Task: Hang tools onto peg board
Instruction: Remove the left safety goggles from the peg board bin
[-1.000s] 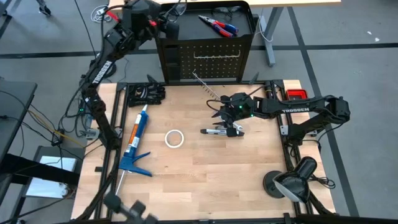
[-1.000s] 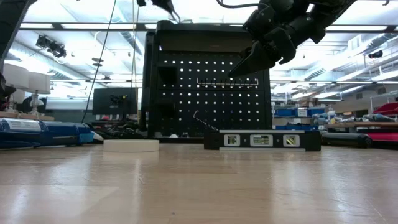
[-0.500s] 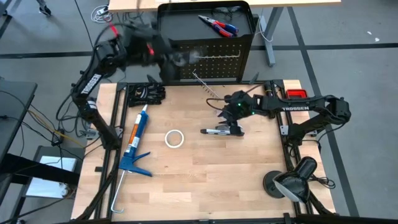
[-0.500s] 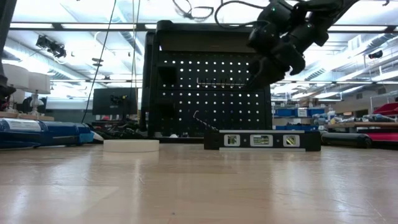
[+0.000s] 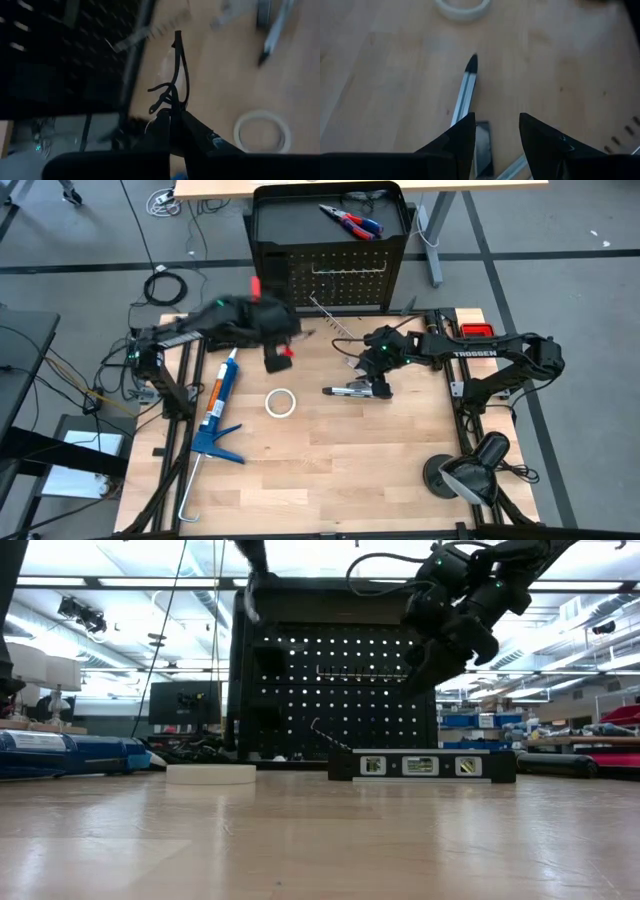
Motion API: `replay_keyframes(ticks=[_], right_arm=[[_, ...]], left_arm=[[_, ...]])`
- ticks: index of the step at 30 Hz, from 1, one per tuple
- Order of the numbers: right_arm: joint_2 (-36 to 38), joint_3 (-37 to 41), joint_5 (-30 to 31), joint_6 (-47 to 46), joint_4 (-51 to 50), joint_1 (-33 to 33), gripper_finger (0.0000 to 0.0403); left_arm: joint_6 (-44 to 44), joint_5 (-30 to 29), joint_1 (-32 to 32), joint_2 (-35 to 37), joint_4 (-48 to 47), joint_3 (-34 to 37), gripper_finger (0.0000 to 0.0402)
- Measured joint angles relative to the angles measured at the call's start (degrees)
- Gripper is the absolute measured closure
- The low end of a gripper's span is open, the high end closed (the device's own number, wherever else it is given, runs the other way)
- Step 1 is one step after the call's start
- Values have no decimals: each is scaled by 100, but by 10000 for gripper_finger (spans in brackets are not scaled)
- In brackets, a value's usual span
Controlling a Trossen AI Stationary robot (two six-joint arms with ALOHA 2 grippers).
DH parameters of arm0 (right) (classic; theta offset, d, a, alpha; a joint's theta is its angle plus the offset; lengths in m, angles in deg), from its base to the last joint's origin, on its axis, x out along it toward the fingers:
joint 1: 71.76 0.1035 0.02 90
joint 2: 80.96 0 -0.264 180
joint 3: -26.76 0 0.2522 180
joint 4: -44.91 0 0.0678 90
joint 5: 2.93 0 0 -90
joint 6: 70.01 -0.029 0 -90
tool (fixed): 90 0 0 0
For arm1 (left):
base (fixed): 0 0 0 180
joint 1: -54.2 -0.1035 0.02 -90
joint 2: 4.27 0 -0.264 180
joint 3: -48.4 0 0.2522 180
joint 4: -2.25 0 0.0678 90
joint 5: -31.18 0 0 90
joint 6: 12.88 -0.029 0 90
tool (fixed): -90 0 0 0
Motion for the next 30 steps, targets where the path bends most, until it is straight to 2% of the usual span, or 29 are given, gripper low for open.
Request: replay_keyframes(ticks=[3,7,13,16,21,30], right_arm=[[0,0,-2,-62,-227,0,242],[0,0,-1,-82,-269,0,242],[0,0,-2,-83,-243,0,242],[0,0,-2,-84,-231,2,242],[0,0,-2,-84,-143,2,242],[0,0,-2,-84,-55,2,242]], left_arm=[[208,3,184,0,171,925,384],[242,56,441,-9,869,2142,384],[125,551,528,-6,2025,3294,384],[123,783,503,-4,2265,3617,383],[413,719,472,-4,2562,3853,366],[540,719,476,-2,2711,3771,256]])
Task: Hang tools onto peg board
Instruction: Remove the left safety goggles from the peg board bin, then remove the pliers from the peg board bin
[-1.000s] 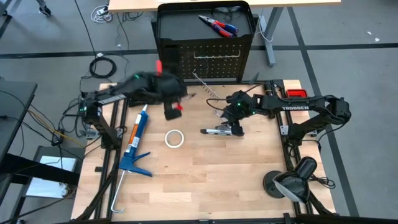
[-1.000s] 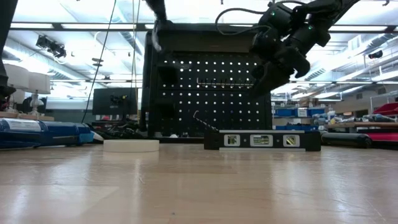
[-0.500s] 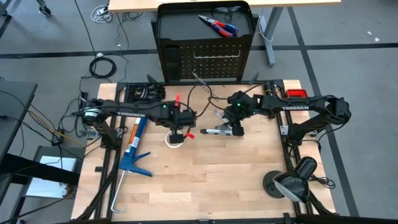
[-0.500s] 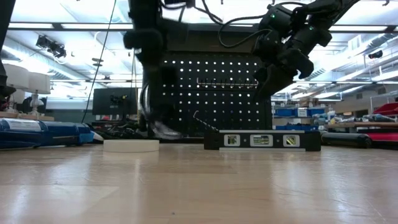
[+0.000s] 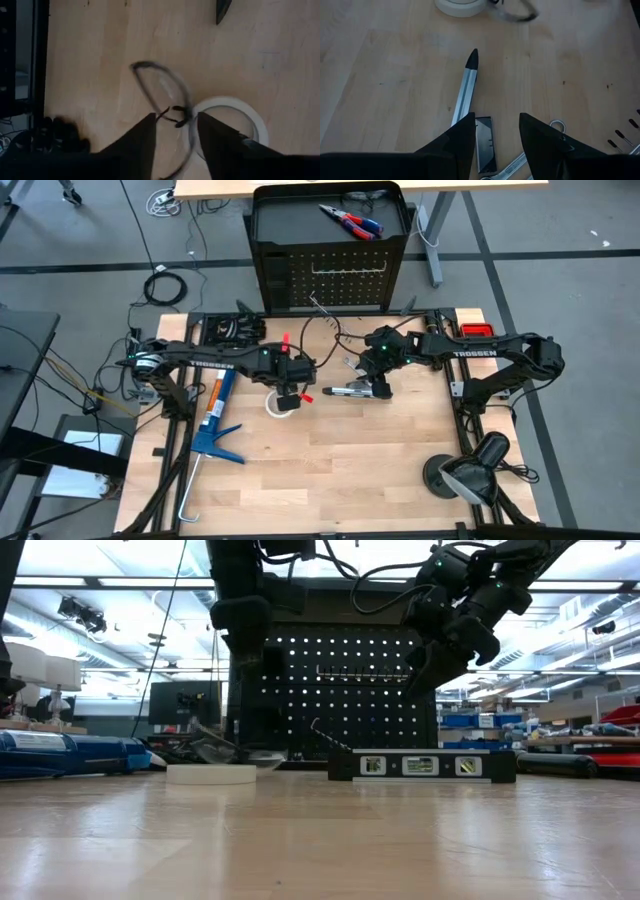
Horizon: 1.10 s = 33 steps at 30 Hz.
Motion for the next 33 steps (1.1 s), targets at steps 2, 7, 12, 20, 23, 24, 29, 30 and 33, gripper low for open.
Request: replay_keyframes(ticks=[2,7,12,20,23,24,29,30,33], right_arm=[[0,0,0,0,1,0,242],[0,0,0,29,108,0,242],[0,0,0,74,371,0,242],[0,0,665,12,678,-18,242],[0,-1,1014,-166,818,-95,242],[3,-2,1063,-208,837,-138,242],[165,-80,907,-211,924,-330,242],[235,-144,874,-208,922,-367,242],[493,-465,736,-143,934,-465,245]], left_arm=[[0,-44,0,0,-23,-60,234],[-145,-631,27,0,54,-351,204],[-799,-1815,311,32,1101,-292,209],[-2423,-1632,575,32,5130,1456,222],[-2823,-1428,506,22,6555,2221,226],[-2890,-1374,451,22,6957,2416,228],[-3053,-991,138,169,7831,2986,235],[-3055,-856,58,265,7892,3083,235],[-3101,-514,-223,497,8328,3362,236]])
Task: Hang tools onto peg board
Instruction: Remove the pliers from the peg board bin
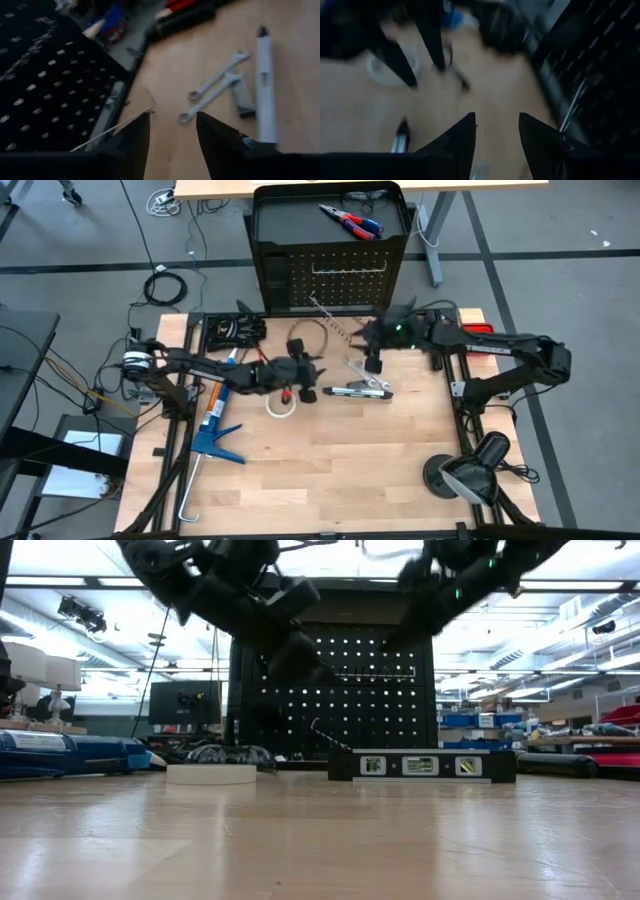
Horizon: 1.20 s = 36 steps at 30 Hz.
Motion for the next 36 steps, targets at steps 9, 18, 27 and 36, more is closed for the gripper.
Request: replay_keyframes(ticks=[9,18,27,36], right_arm=[[200,-1754,-136,320,-102,-256,251],[-471,-4173,-135,324,-713,-1051,252],[-2069,-6771,-781,230,-2039,-2282,252],[-3415,-8252,-2017,-465,-2802,-3366,248]], left_arm=[[115,812,-747,651,1593,730,236],[139,822,-959,1166,1415,744,236],[133,1641,-1599,1186,1425,746,236],[803,2217,-1921,1186,1484,746,236]])
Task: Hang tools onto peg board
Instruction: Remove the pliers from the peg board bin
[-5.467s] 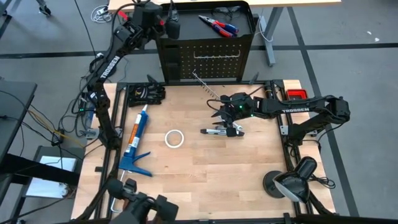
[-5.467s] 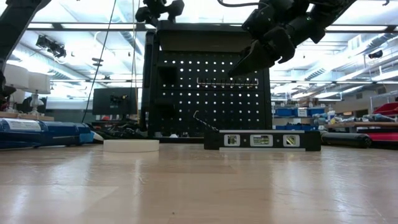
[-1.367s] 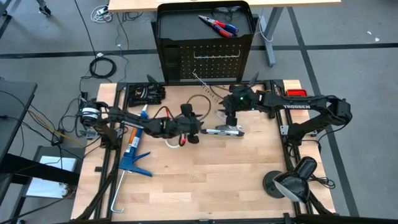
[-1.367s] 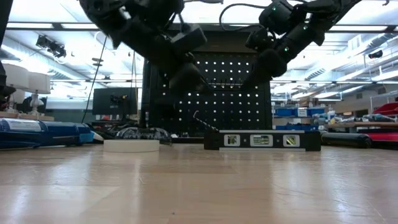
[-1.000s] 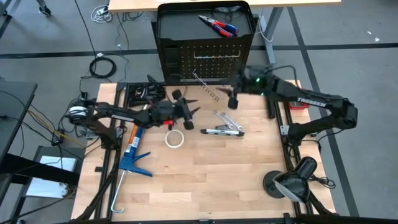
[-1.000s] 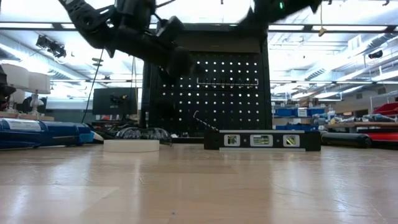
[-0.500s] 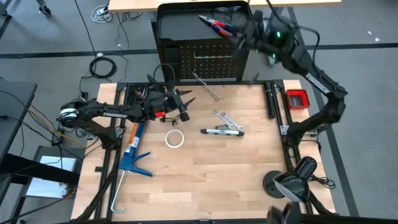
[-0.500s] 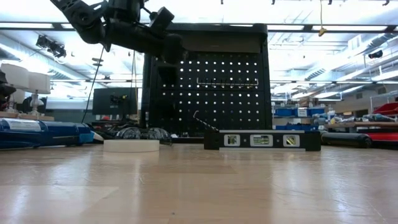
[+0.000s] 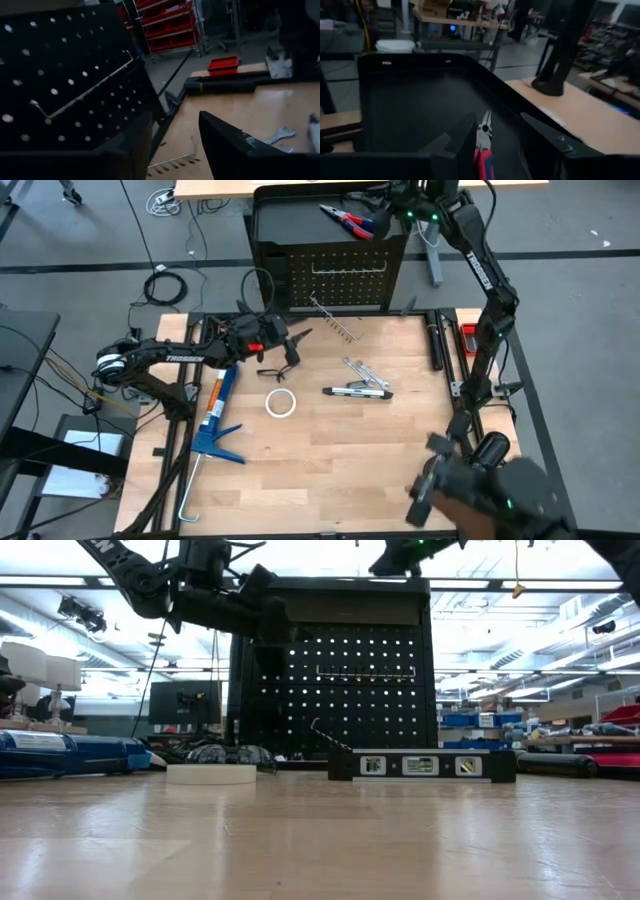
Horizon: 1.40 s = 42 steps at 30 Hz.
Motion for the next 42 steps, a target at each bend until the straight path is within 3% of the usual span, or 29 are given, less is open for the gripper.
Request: replay_keyframes(ticks=[6,14,20,25,42], right_arm=[[-202,-11,-508,67,-224,-452,237],[-282,106,-1201,-9,-284,-586,189],[-274,110,-1233,94,-341,-515,169],[-274,110,-1232,375,-364,-383,173],[-614,101,-1064,6,-228,-88,176]], left_arm=[[244,53,85,0,-83,0,236],[264,59,92,-2,-50,0,236],[276,59,94,-4,-71,-1,236],[279,57,94,-4,-72,0,236],[515,48,192,-4,3,0,236]])
